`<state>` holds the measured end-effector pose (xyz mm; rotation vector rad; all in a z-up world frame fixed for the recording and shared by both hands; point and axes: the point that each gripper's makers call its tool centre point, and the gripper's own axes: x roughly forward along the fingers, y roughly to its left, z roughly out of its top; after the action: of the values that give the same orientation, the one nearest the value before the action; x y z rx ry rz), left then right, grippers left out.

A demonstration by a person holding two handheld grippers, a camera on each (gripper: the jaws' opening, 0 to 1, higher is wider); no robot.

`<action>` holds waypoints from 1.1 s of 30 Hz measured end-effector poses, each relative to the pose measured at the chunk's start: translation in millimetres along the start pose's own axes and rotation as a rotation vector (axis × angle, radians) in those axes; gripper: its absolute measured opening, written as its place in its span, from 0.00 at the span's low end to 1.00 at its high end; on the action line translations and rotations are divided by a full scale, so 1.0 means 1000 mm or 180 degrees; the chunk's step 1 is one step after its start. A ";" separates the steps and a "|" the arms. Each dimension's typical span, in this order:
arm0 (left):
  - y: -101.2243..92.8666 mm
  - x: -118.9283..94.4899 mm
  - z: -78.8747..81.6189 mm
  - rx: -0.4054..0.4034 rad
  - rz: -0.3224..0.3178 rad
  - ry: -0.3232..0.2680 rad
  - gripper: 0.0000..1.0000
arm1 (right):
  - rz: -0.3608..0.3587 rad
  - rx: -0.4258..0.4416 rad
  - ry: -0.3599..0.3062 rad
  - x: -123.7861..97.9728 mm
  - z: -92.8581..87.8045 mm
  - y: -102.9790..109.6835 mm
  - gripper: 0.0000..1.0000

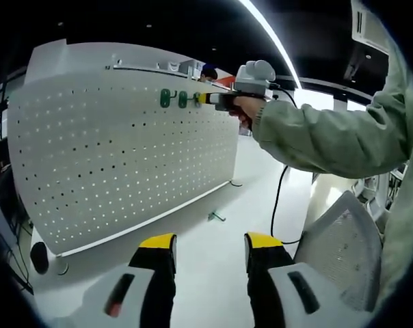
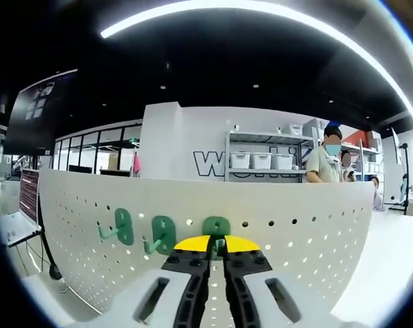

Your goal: Insert the hook assembly into the mounting plate slot until the hook locks in place.

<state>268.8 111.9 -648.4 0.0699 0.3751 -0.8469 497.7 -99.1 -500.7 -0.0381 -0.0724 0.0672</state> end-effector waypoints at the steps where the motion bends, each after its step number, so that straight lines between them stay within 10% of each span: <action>1: 0.000 0.000 0.000 0.0000 -0.0001 0.0001 0.41 | 0.0000 -0.0001 -0.0003 0.000 0.000 0.000 0.05; 33: -0.002 -0.004 0.000 -0.0002 0.0007 -0.0016 0.41 | -0.0013 -0.0035 0.0027 -0.009 -0.003 0.002 0.17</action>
<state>264.9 113.0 -646.5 0.0675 0.3706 -0.8448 488.6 -97.6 -504.1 -0.0492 -0.0645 0.0625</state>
